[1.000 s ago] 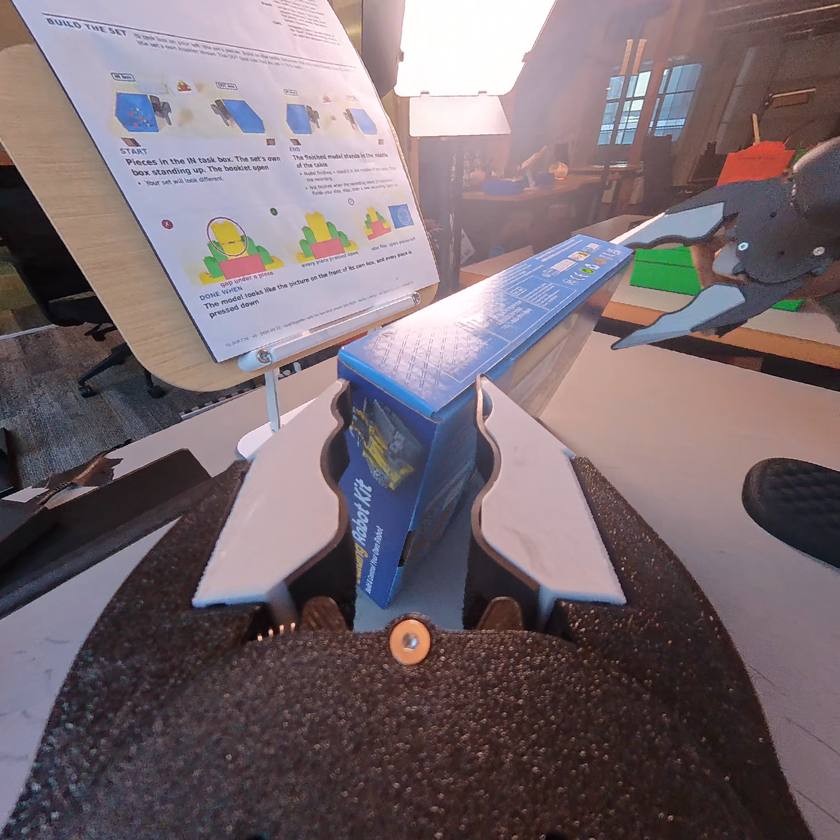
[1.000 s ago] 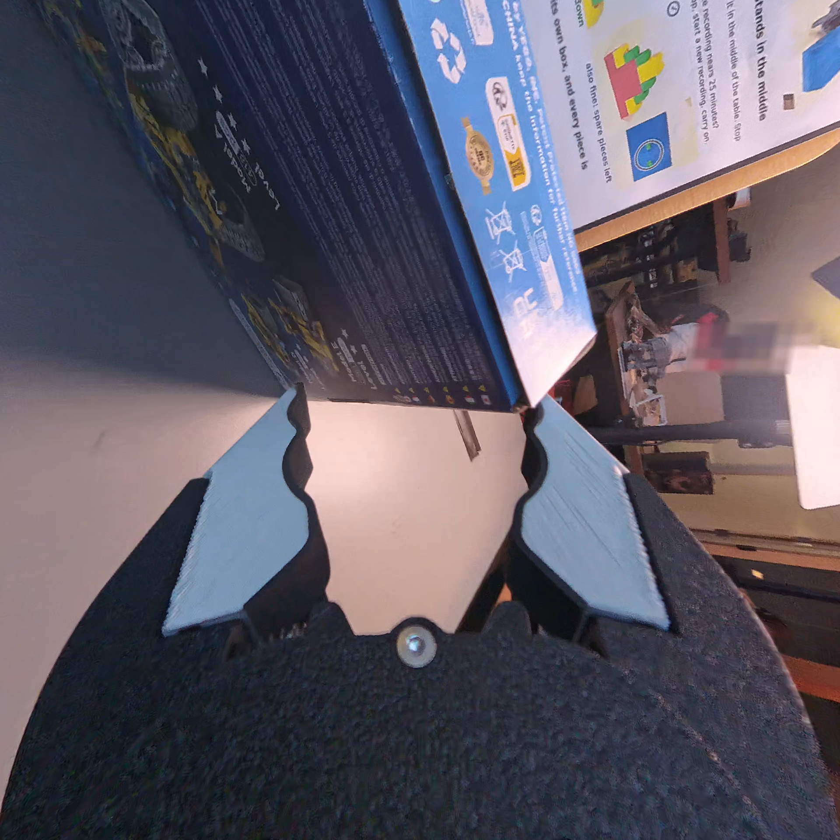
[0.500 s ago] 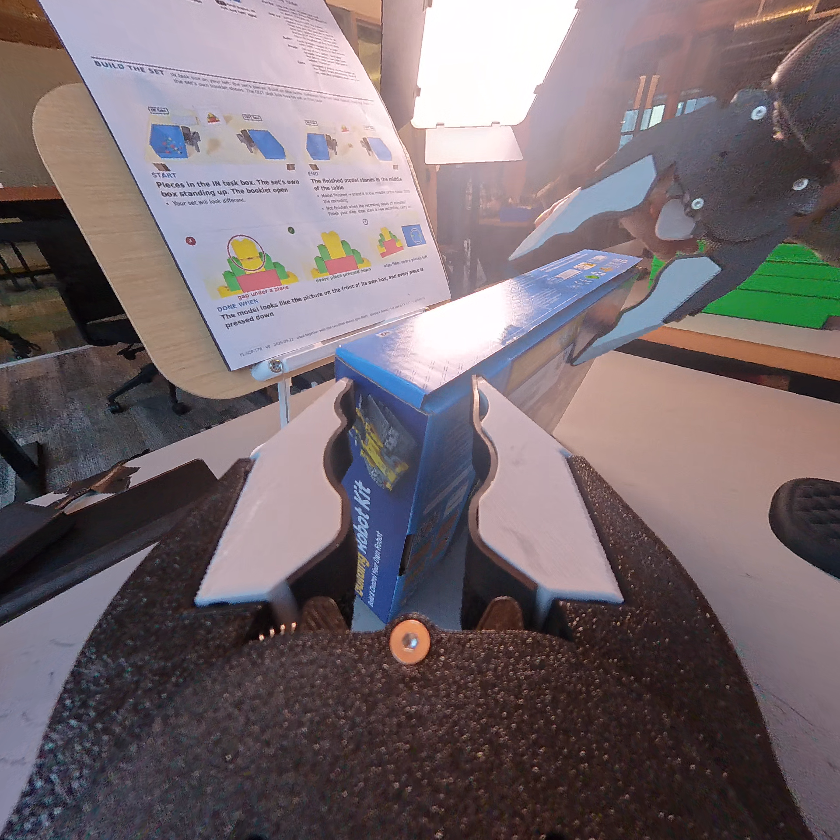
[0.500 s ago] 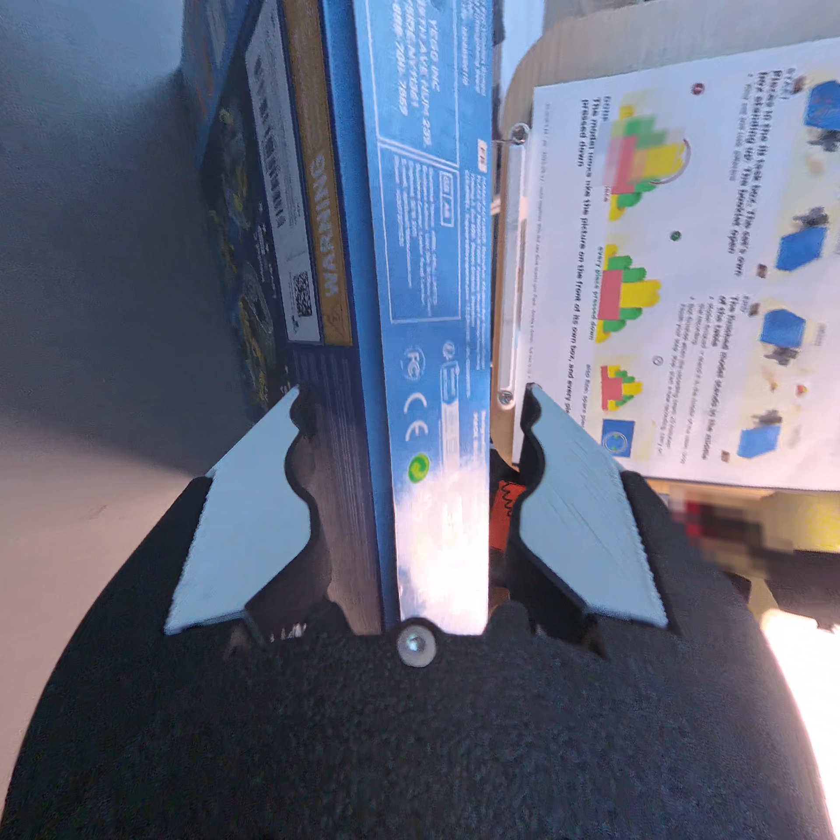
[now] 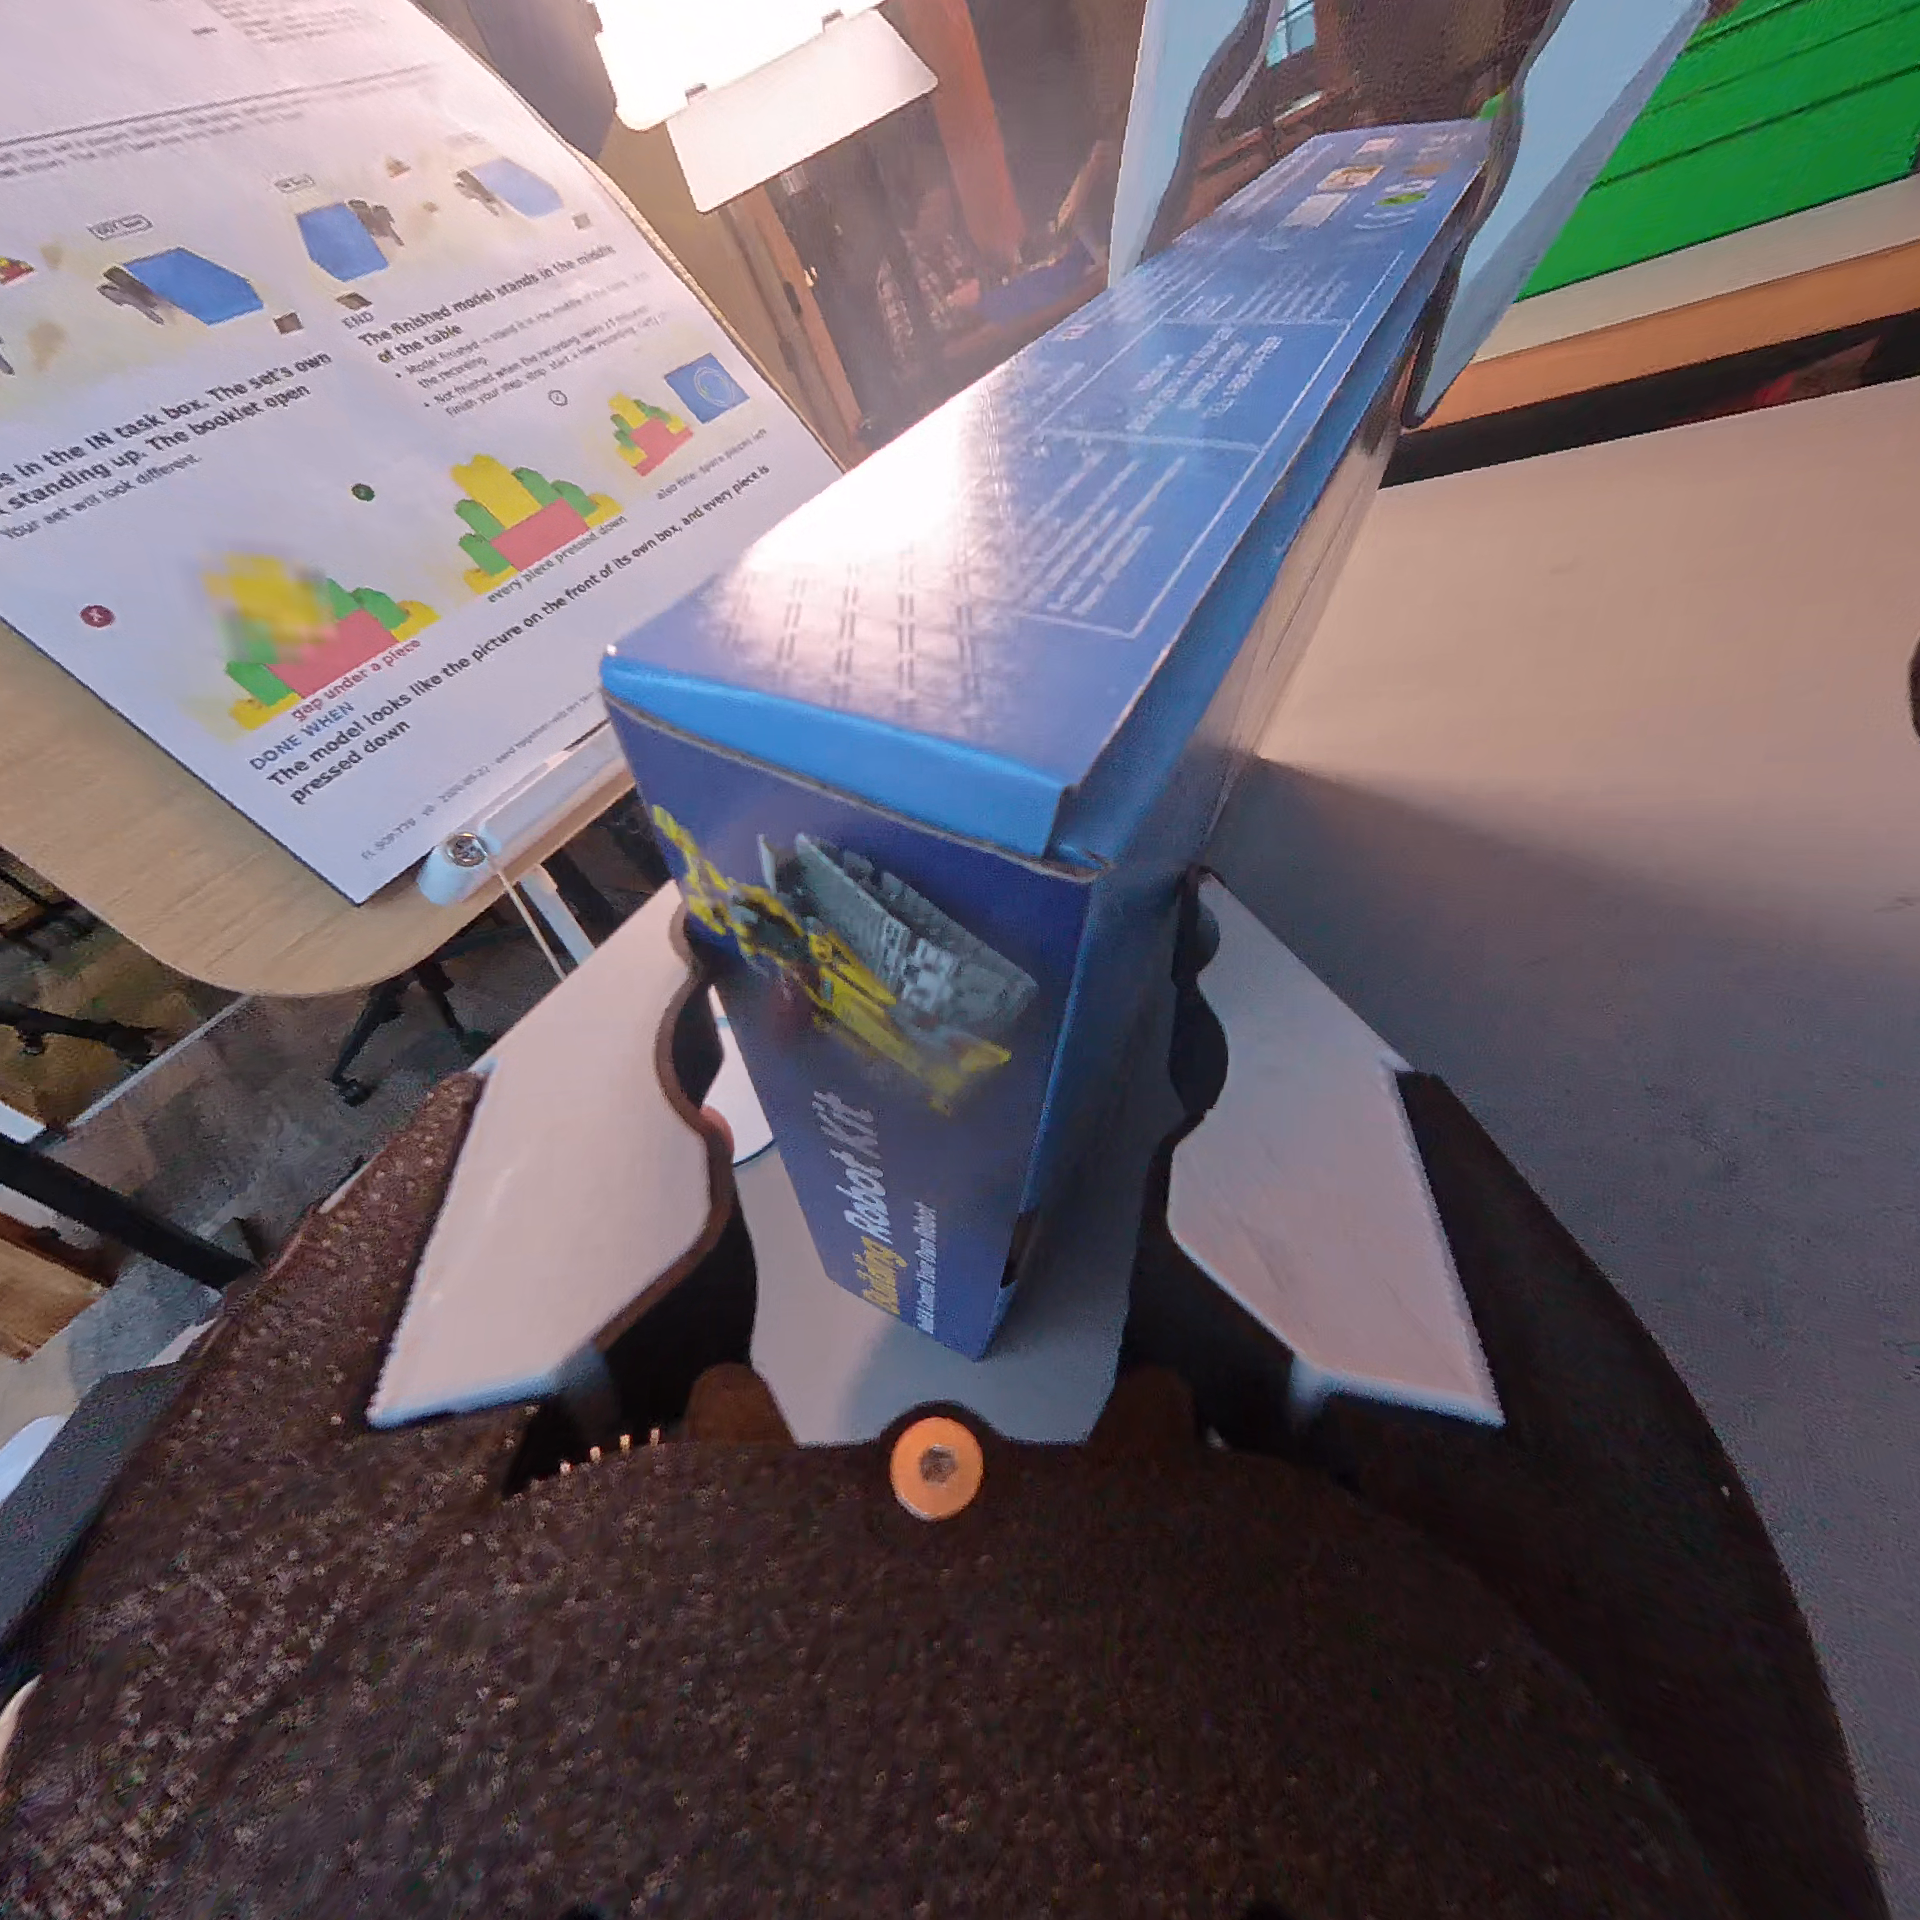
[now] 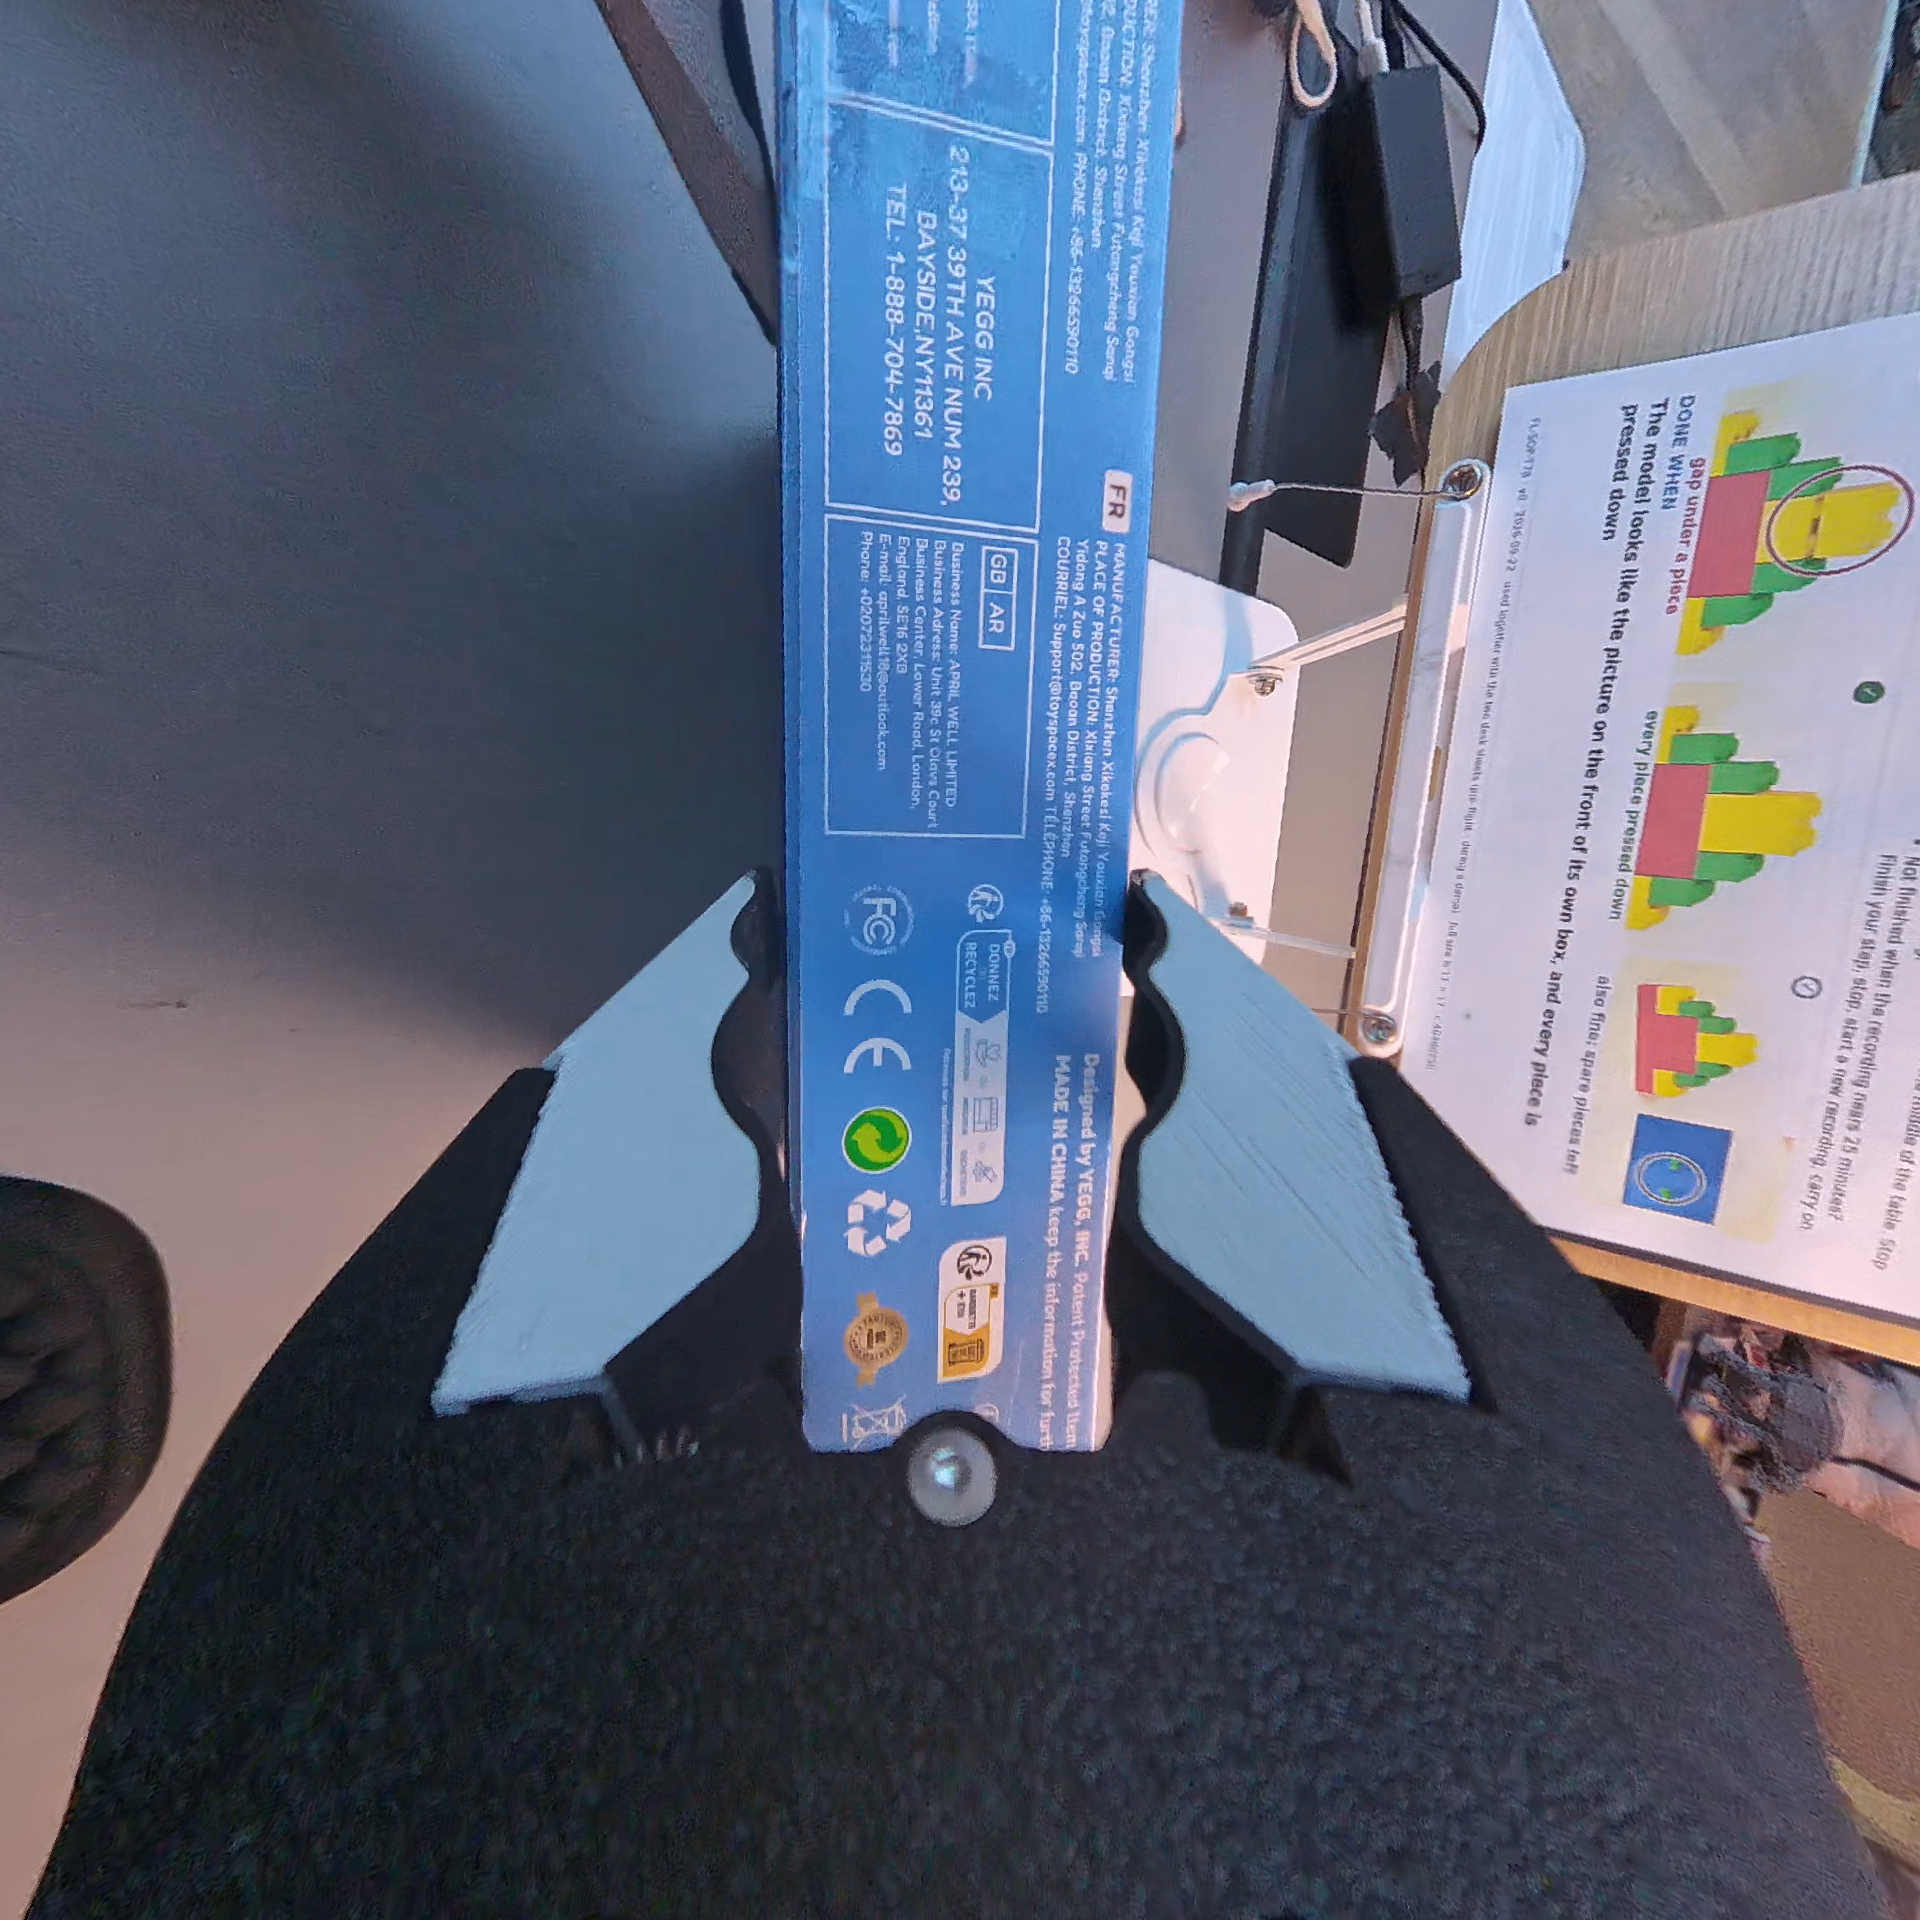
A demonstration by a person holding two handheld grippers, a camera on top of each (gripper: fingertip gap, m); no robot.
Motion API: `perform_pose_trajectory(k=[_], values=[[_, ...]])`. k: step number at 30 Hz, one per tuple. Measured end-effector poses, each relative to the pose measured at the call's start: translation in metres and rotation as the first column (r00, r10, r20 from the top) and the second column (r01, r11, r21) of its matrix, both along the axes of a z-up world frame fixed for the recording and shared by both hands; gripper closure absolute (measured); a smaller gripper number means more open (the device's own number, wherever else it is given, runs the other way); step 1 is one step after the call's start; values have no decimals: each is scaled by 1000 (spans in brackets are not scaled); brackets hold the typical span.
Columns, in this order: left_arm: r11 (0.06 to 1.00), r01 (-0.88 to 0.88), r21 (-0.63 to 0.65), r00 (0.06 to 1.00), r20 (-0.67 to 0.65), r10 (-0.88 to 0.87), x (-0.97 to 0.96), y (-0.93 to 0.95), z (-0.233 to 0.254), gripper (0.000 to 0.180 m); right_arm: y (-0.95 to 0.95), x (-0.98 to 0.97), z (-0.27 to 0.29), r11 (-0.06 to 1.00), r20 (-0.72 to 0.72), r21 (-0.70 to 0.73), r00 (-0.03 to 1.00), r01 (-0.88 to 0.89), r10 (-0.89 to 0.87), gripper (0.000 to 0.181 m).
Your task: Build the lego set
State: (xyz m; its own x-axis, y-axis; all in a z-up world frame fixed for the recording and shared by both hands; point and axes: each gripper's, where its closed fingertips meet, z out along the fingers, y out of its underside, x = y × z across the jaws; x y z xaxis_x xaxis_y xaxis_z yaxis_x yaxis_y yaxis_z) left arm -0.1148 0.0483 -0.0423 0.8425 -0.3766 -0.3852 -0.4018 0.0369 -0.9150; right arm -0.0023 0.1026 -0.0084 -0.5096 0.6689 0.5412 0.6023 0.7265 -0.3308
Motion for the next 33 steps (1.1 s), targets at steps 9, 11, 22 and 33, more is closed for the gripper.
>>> perform_pose_trajectory(k=[9, 11, 22, 33], values=[[998, 56, -26, 996, -65, -58, 15, -22, -13, 99, -30, 28, 1, 999, -106, 29, 994, -18, 21, 125], [998, 55, -29, 996, -68, -56, 15, -23, -14, 99, -43, 35, 5, 999, -149, 9, 988, -41, 41, 153], [993, 119, -11, 987, -111, -119, 24, -33, -17, 104, -28, 21, 27, 810, -427, 562, 897, 165, 113, 163], [998, -7, -54, 959, -283, -8, -5, -34, -58, 94, -44, 17, 10, 952, -260, 277, 964, 132, -58, 180]])
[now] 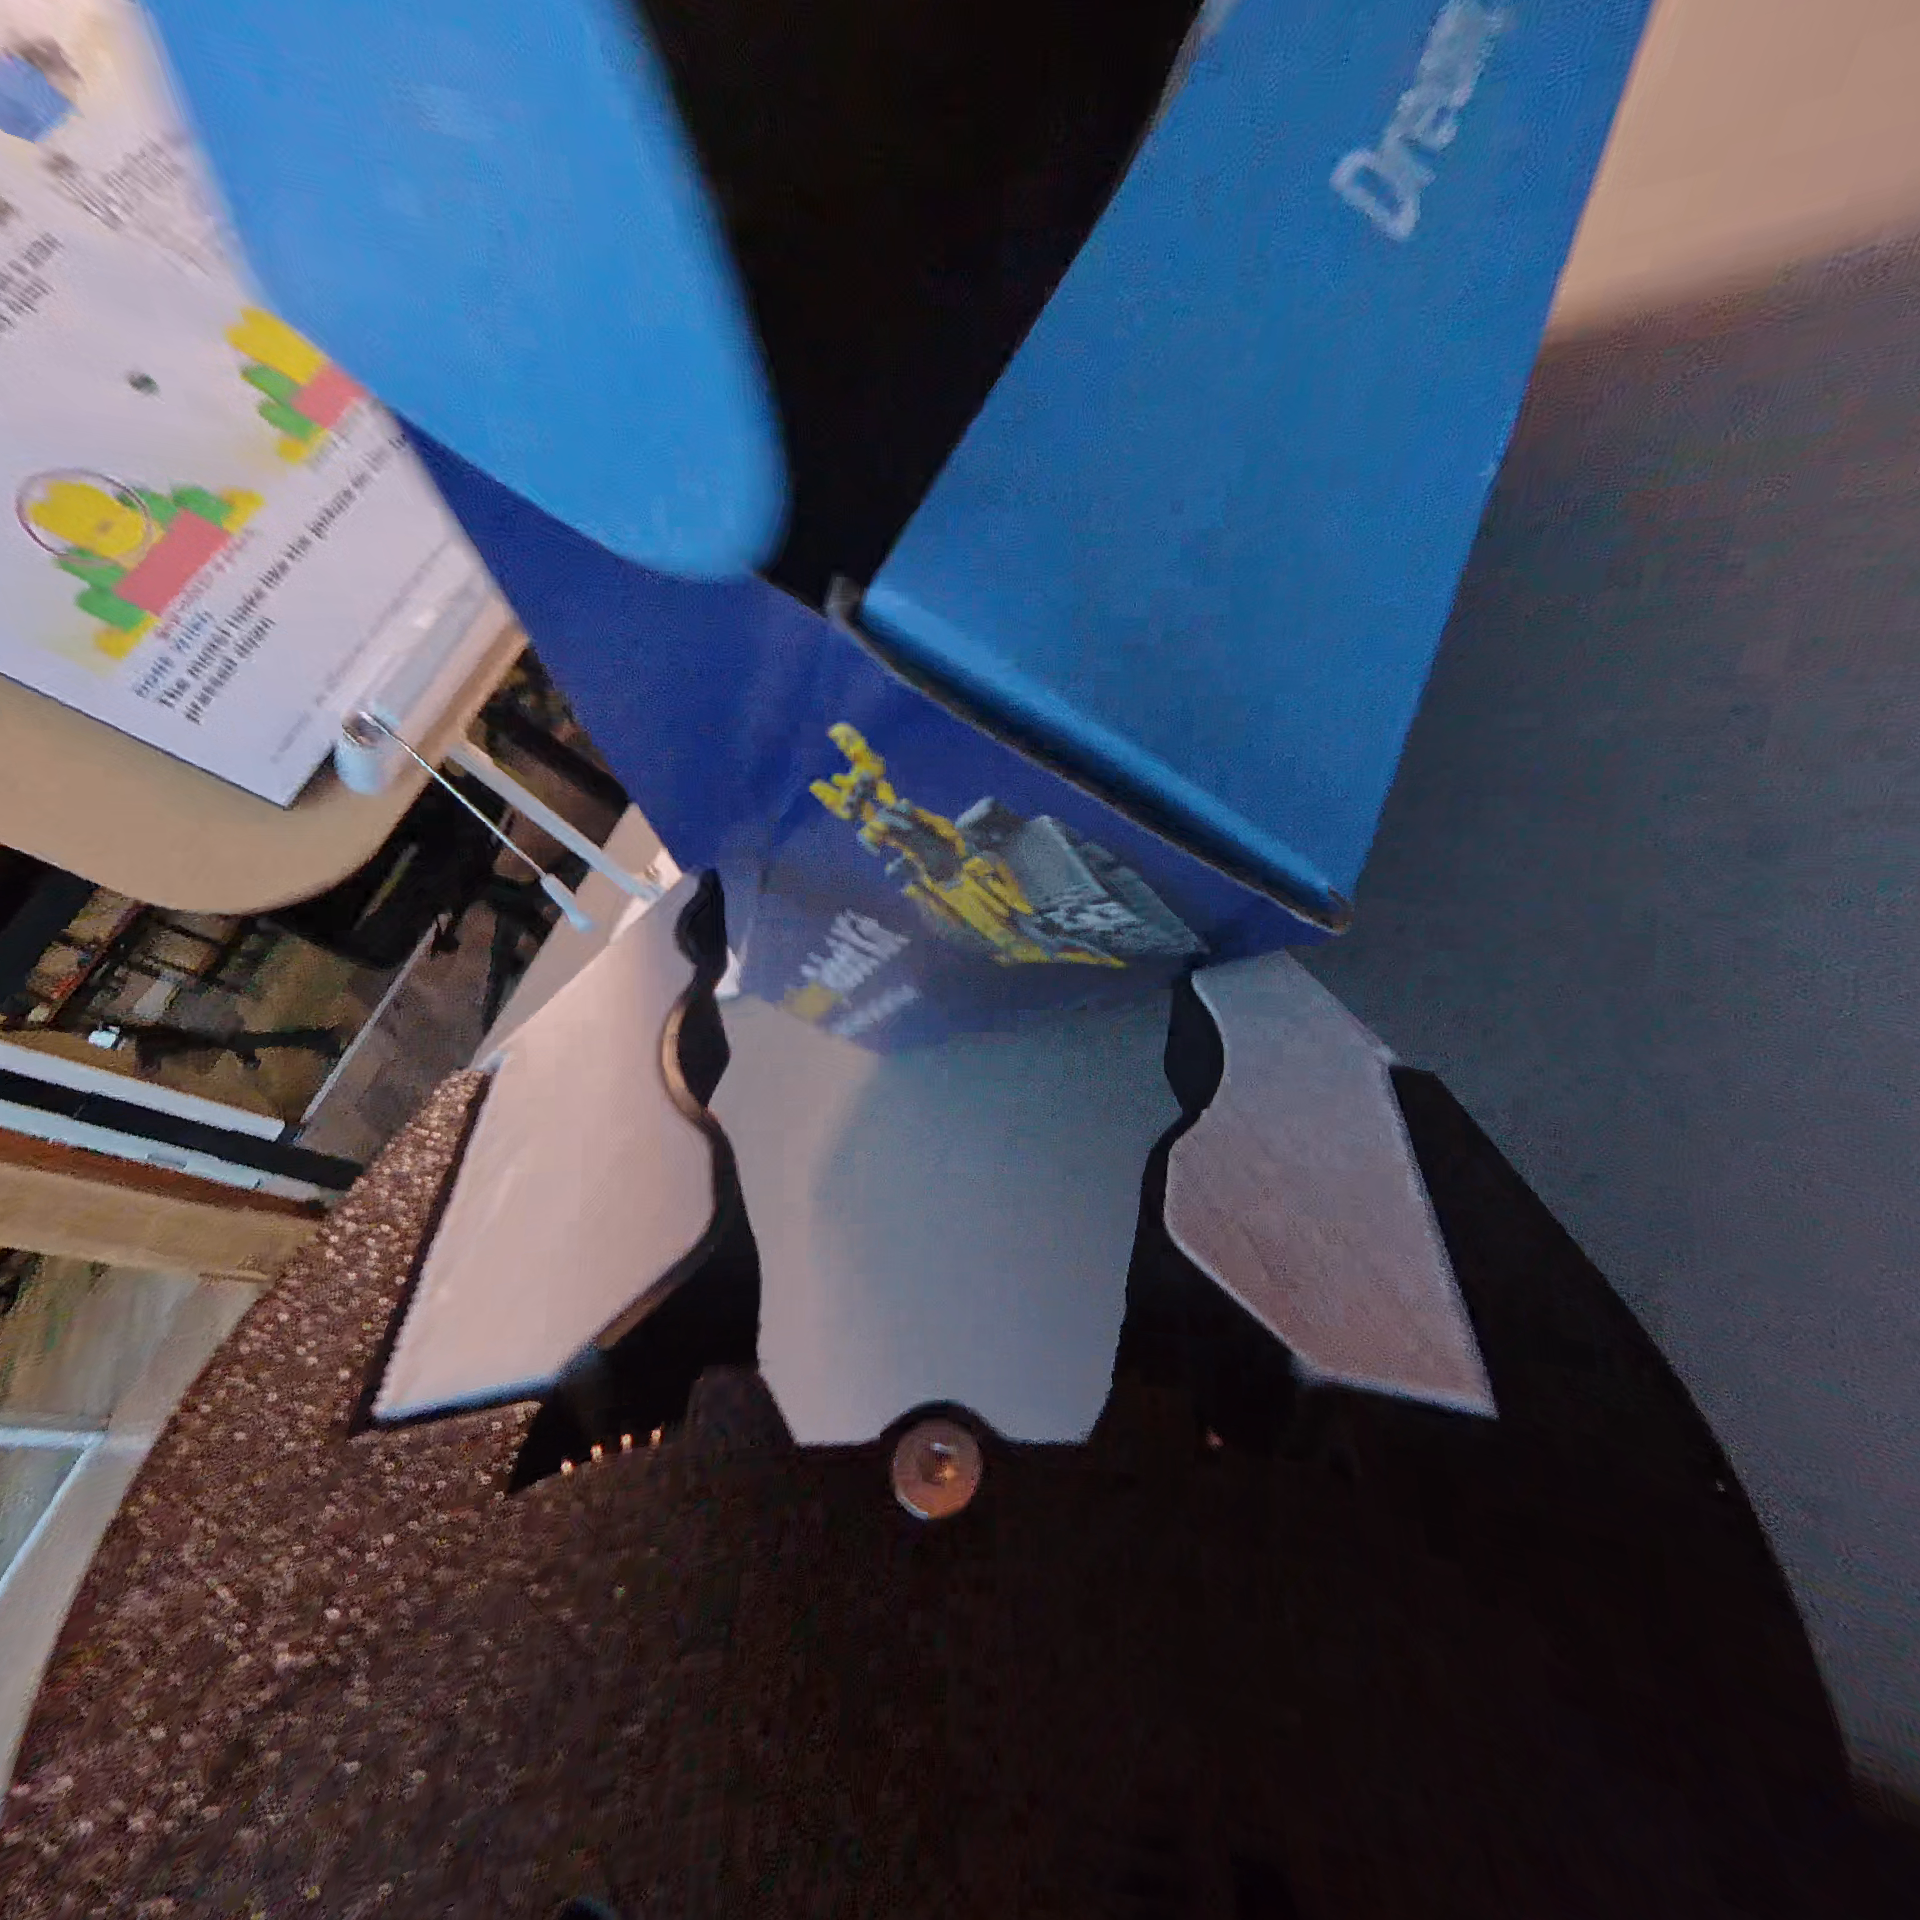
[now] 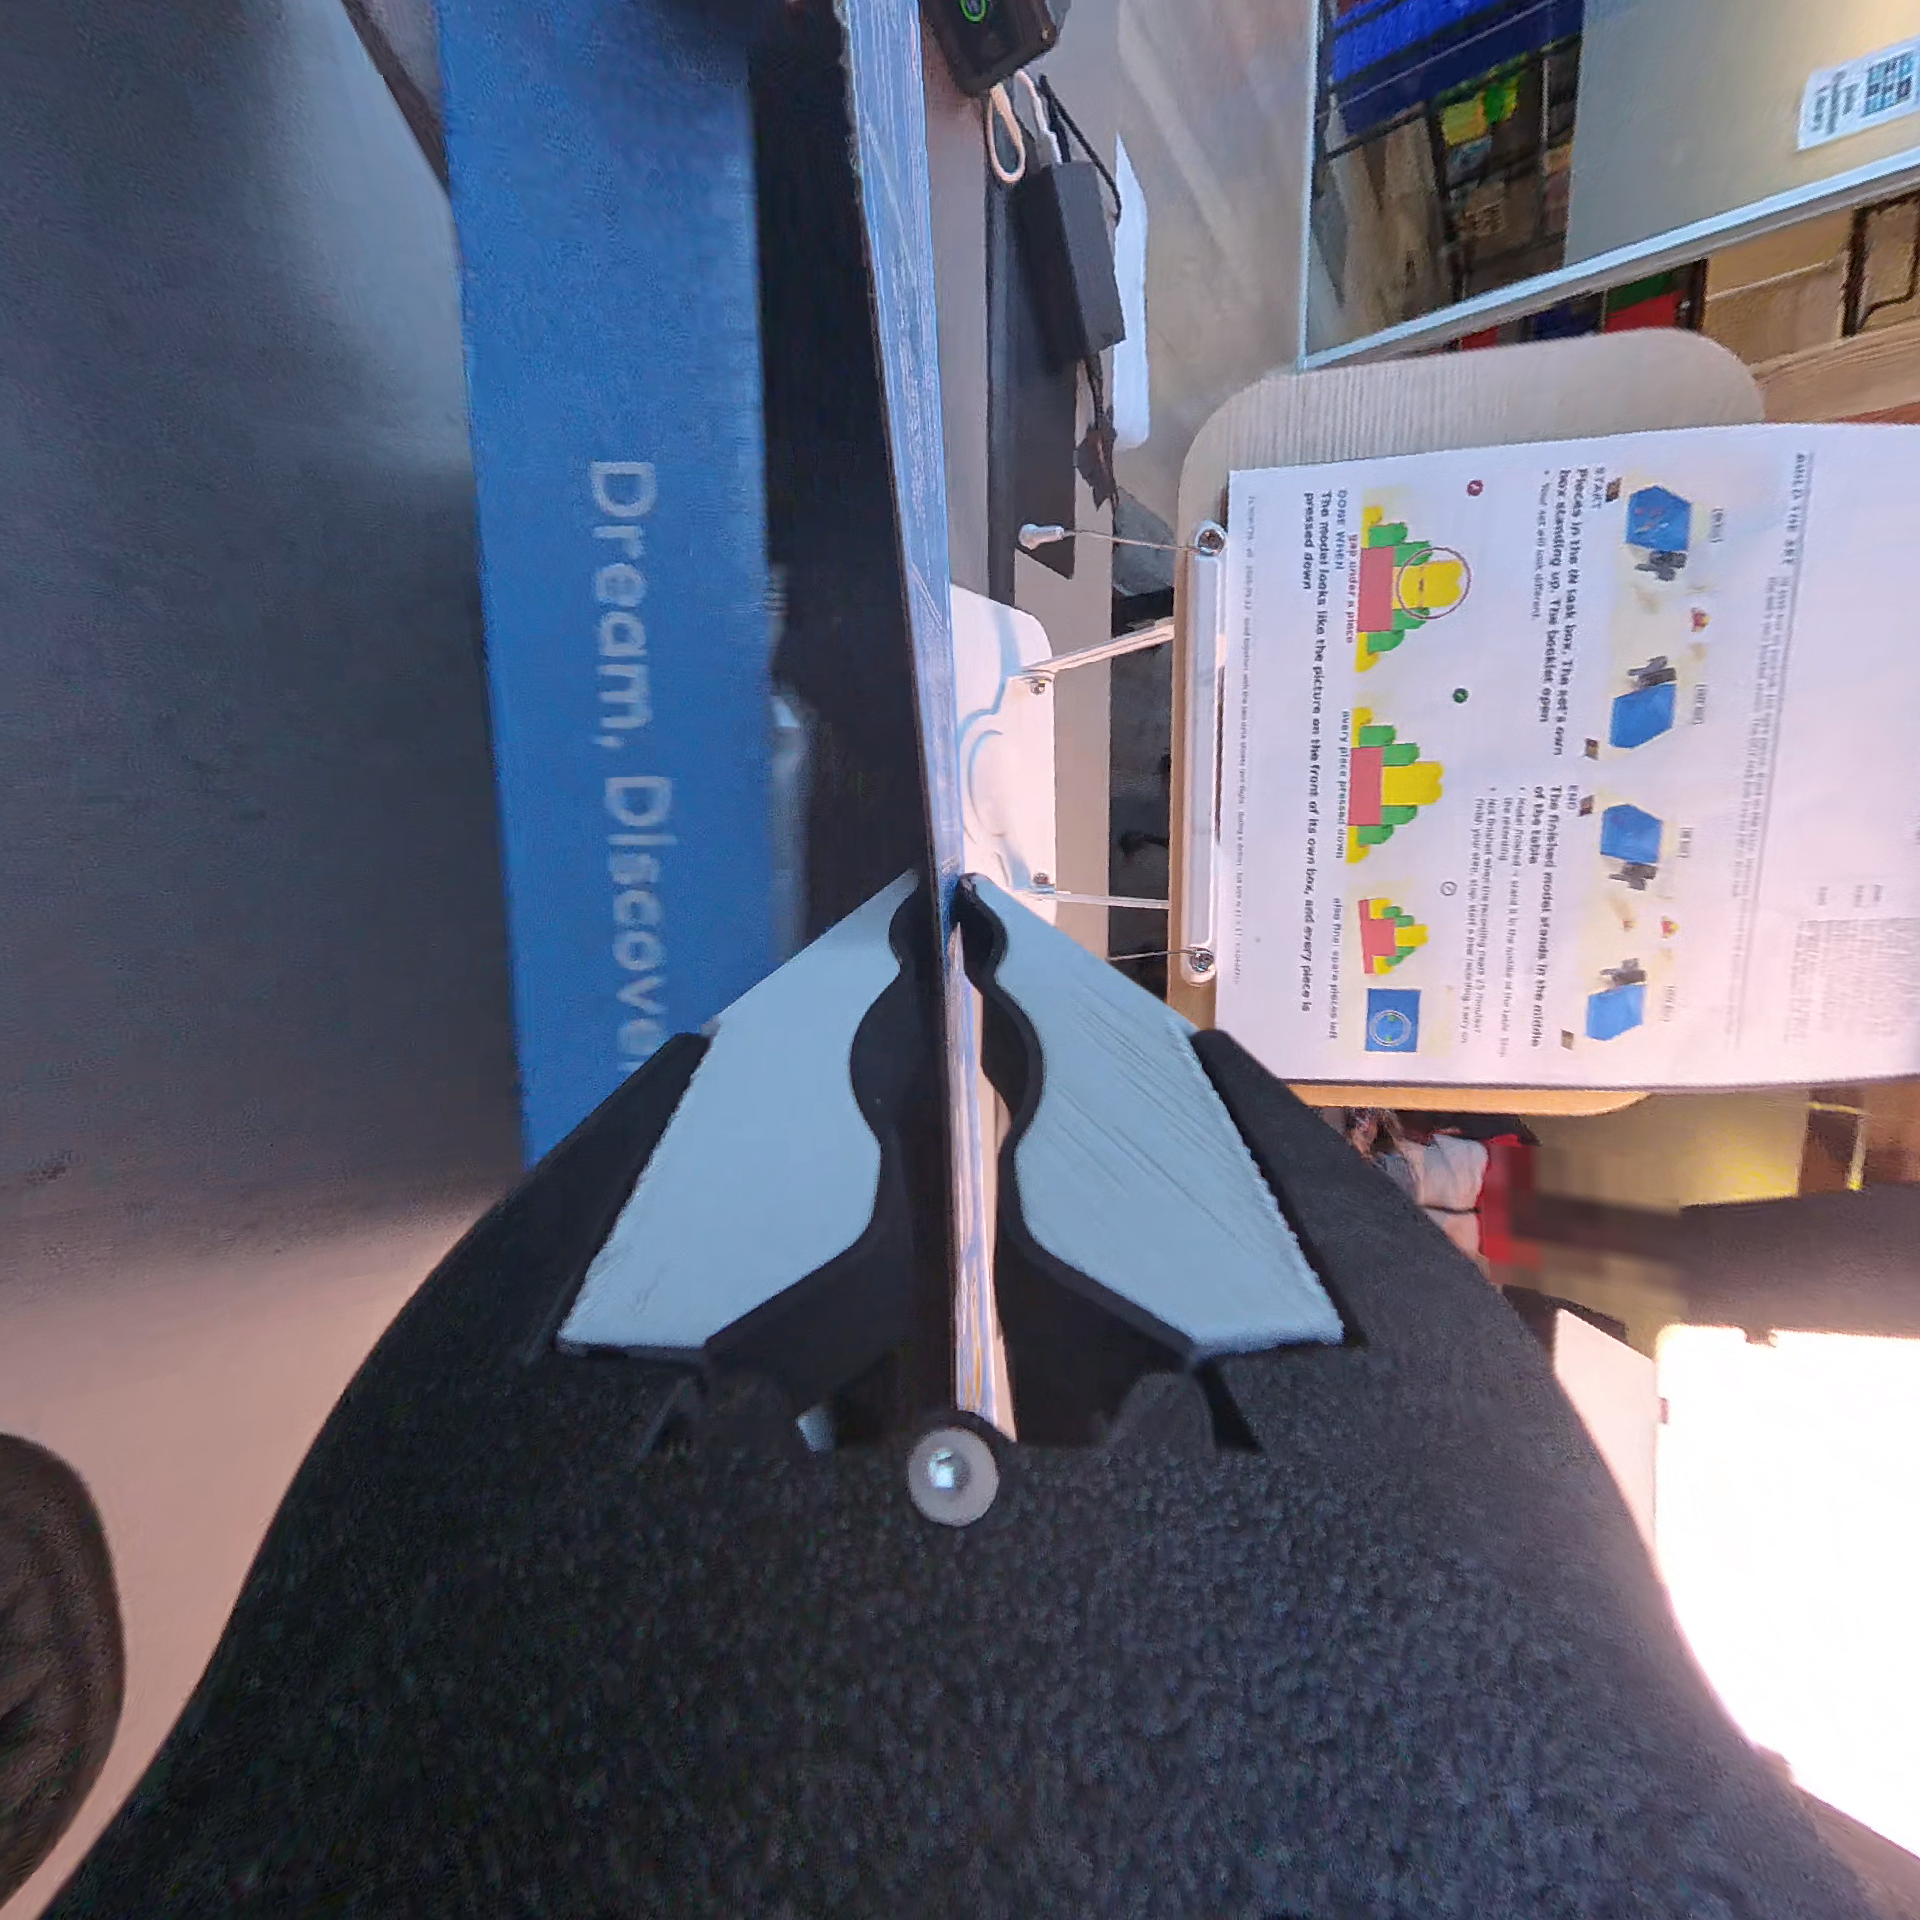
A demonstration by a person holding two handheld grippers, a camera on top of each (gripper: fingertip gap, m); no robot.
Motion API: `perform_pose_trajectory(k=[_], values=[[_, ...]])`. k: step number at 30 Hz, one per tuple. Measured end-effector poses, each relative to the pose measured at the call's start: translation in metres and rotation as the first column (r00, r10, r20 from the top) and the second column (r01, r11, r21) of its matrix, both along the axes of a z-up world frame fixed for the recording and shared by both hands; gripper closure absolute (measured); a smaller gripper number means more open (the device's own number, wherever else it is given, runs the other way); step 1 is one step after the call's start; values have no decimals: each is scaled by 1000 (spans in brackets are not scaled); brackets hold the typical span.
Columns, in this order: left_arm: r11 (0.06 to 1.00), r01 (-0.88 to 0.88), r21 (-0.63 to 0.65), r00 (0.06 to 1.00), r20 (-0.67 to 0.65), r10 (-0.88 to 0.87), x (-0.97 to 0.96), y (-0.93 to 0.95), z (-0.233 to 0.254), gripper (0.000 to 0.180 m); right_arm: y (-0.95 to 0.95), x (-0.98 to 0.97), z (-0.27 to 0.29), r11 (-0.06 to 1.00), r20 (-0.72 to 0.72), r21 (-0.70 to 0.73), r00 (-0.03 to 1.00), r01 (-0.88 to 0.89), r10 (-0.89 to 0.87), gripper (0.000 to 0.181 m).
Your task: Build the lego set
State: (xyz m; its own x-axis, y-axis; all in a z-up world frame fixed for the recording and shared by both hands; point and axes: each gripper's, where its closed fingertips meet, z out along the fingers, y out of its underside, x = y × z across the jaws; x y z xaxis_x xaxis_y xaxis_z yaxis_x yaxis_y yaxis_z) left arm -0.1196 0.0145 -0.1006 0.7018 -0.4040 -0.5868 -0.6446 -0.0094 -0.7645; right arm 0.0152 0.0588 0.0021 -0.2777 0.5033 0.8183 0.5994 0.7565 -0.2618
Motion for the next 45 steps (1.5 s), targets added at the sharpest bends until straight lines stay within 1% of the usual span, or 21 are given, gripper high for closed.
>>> perform_pose_trajectory(k=[2, 4, 5, 8, 10, 12, 13, 15, 16, 17, 20, 23, 26, 28, 31, 33, 36, 39, 41, 44, 45], values=[[994, -49, -97, 996, -79, 42, -11, -2, -31, 92, 2, -4, 11, 1000, -41, 11, 999, 24, -23, 180], [978, -82, -193, 983, -178, 47, -18, -7, -63, 90, -1, -3, 15, 999, -29, -3, 999, 41, -41, 180], [973, -80, -218, 978, -204, 34, -18, -10, -72, 97, -5, -3, 15, 999, -18, -6, 999, 39, -39, 179], [968, -89, -234, 974, -222, 36, -21, -20, -73, 100, -4, 1, 14, 999, -21, 6, 999, 34, -34, 180], [973, -73, -220, 985, -171, 36, -22, -31, -60, 107, 4, 5, 25, 999, -70, -2, 997, 45, -45, 179], [977, -77, -199, 995, -76, 63, -31, -41, -45, 112, 9, 7, 31, 998, -94, -41, 995, 40, -44, 179], [981, -77, -180, 997, 6, 79, -34, -43, -35, 112, 10, 7, 34, 998, -99, -45, 994, 36, -41, 179], [993, -24, -114, 974, 219, 49, -30, -44, -7, 113, 14, 6, 41, 999, -88, -10, 995, 38, -39, 180], [997, -3, -81, 956, 294, 27, -26, -43, 7, 111, 16, 3, 44, 999, -78, 3, 996, 37, -37, 180], [999, 13, -53, 943, 332, 5, -21, -41, 19, 110, 19, 1, 47, 999, -67, 16, 997, 39, -38, 180], [1000, 20, -18, 935, 353, -13, -8, -24, 39, 108, 34, -10, 58, 998, -30, 43, 998, 52, -51, 180], [997, -68, -34, 945, 319, 75, -14, 8, 42, 114, 65, -29, 72, 995, -20, 57, 996, 85, -84, 180], [990, -124, -66, 922, 361, 140, -23, 38, 38, 142, 107, -57, 86, 990, -62, 76, 991, 121, -117, 174], [980, -182, -80, 903, 380, 199, -35, 55, 34, 157, 138, -77, 91, 983, -107, 113, 986, 142, -130, 164], [969, -231, -90, 869, 429, 247, -46, 74, 31, 161, 178, -103, 87, 971, -175, 152, 972, 184, -157, 157], [957, -276, -95, 842, 456, 288, -54, 84, 33, 167, 201, -116, 83, 951, -214, 218, 961, 219, -173, 150], [925, -362, -113, 802, 469, 371, -70, 96, 32, 173, 226, -123, 83, 914, -288, 296, 939, 277, -191, 134], [900, -383, -209, 722, 540, 432, -80, 106, 29, 177, 230, -115, 89, 932, -394, 211, 898, 295, -195, 128], [887, -371, -274, 683, 567, 460, -84, 111, 27, 178, 217, -97, 98, 953, -474, 142, 864, 268, -172, 127], [886, -333, -322, 653, 599, 464, -85, 119, 25, 178, 183, -54, 98, 975, -539, 58, 829, 216, -151, 133], [889, -314, -332, 649, 608, 457, -84, 121, 24, 178, 175, -36, 96, 974, -555, 61, 819, 218, -148, 136]])
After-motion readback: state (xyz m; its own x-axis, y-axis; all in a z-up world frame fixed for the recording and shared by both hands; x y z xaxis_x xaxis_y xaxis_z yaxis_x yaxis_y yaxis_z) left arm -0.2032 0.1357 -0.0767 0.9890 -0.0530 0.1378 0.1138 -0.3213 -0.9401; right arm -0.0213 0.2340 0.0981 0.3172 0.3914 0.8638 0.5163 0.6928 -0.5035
